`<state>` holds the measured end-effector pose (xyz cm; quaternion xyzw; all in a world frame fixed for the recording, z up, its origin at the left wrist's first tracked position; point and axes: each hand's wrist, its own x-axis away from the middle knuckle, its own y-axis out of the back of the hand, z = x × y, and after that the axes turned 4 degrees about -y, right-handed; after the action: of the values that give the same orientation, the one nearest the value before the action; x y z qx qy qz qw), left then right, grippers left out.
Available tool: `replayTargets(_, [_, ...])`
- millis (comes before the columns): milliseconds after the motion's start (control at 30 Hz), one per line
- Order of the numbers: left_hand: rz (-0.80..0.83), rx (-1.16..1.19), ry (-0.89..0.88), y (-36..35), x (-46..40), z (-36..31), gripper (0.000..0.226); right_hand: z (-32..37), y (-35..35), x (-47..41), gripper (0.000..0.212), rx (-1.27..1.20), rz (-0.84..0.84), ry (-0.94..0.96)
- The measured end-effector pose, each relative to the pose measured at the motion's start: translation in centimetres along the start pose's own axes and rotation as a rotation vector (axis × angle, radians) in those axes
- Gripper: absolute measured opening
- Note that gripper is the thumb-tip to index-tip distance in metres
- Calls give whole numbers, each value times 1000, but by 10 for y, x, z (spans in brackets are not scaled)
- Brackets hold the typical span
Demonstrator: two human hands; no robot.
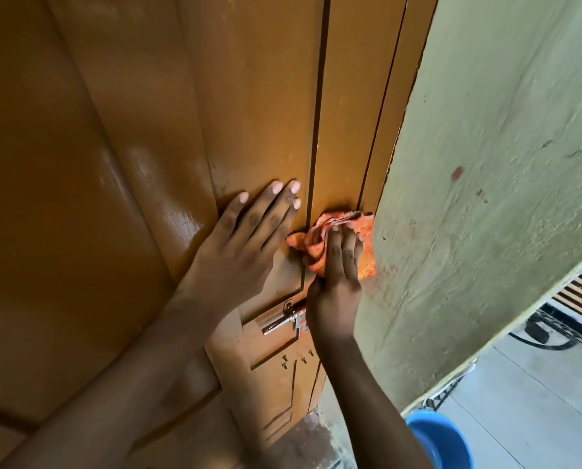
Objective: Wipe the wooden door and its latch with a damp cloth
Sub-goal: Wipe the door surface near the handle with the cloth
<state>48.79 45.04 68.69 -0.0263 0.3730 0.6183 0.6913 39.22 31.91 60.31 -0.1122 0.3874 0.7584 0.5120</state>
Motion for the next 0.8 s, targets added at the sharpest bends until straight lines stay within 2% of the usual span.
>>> replayTargets(100, [3, 10, 1, 0, 1, 0, 75, -15, 6, -17, 52, 52, 10, 59])
replayTargets(233, [7, 8, -1, 0, 1, 0, 72, -7, 2, -34, 53, -25, -17, -99])
replayTargets(367, [2, 3, -4, 0, 1, 1, 71, 0, 4, -1, 66, 61, 24, 75])
replayTargets(433, [8, 8, -4, 1, 1, 1, 73, -6, 7, -4, 60, 43, 31, 97])
replayTargets(567, [23, 14, -6, 2, 1, 1, 73, -1, 7, -35, 58, -111, -58, -122])
replayTargets(633, [22, 11, -6, 3, 0, 1, 72, 9, 5, -34, 56, -120, -80, -152])
replayTargets(800, [24, 22, -7, 5, 0, 2, 69, -3, 8, -2, 61, 133, 42, 136])
